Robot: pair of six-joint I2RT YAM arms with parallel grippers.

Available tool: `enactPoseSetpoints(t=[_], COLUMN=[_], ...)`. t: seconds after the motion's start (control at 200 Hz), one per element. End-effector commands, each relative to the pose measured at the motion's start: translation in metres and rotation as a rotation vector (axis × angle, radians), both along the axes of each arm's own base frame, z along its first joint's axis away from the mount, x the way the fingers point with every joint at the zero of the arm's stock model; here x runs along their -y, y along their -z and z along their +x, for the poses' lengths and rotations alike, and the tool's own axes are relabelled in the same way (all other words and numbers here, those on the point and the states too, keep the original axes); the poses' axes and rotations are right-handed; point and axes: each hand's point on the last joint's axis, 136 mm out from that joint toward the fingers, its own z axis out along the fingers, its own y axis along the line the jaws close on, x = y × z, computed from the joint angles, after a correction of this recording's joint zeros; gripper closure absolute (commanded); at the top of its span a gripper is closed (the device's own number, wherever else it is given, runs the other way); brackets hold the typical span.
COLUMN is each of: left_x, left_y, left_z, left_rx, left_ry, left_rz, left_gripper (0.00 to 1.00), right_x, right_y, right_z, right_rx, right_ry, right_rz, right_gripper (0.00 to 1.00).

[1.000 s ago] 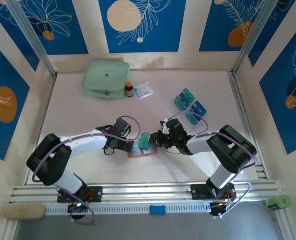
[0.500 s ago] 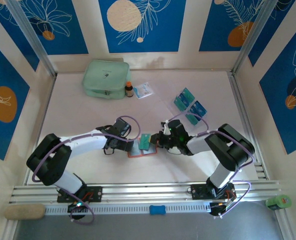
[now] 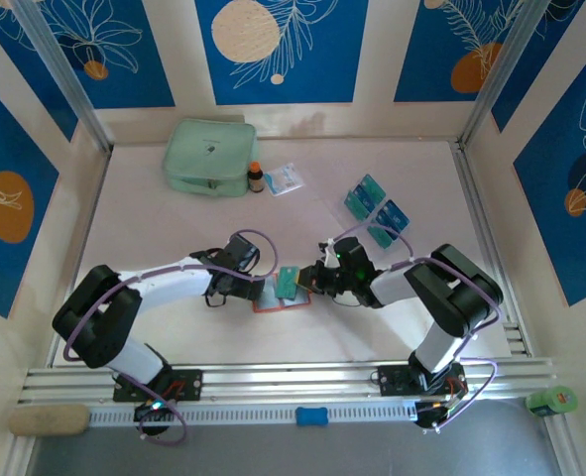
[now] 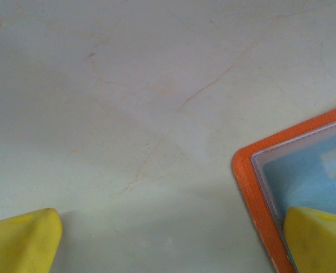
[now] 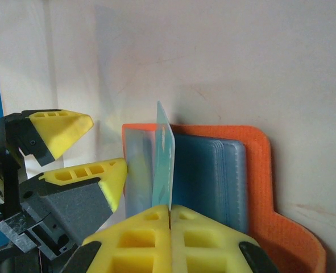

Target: Put the credit cards into the card holder

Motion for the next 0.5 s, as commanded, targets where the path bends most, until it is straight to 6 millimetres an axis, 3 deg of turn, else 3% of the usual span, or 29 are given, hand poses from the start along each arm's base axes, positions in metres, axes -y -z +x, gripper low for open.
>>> enactPoseSetpoints(t=[0.0, 0.495], left_x=[-0.016, -0.015], left_y=[0.013, 0.014], left_z=[-0.011, -0.011], left_rx=[-0.043, -0.042], left_ry=[-0.010, -0.006], left_rz=[0.085, 0.082], left_gripper=[0.00, 0.00], right_x=[-0.004, -0.019], right_y=[0.004, 0.001], right_z=[-0.005, -0.011], right_rx=[-0.009, -0.027], right_ry=[-0.045, -0.128], right_rz=[-0.017, 0.007], right_gripper=[1.00, 1.00])
